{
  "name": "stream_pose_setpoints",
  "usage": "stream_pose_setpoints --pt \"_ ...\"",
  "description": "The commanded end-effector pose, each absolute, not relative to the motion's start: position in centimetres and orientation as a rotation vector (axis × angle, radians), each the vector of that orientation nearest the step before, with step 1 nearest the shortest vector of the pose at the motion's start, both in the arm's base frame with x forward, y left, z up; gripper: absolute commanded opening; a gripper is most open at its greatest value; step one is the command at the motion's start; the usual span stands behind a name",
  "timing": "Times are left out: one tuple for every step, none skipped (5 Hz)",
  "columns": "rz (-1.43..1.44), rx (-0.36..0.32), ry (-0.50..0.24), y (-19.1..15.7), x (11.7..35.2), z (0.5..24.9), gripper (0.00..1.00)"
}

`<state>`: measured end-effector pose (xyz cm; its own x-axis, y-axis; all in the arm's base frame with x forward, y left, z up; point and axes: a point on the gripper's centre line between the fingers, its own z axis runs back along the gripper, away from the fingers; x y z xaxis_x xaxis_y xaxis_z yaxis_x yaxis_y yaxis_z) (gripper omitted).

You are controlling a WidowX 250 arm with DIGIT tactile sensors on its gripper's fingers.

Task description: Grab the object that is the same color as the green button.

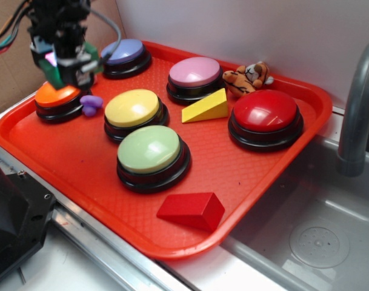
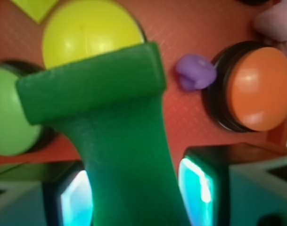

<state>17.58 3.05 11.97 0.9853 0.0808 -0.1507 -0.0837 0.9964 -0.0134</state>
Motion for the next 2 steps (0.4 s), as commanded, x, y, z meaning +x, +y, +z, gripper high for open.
stream_pose_setpoints --pt "0.107 -0.012 -0.014 3.11 20.01 18.32 0.00" --pt "0.056 0.020 -0.053 2.85 20.54 19.01 0.00"
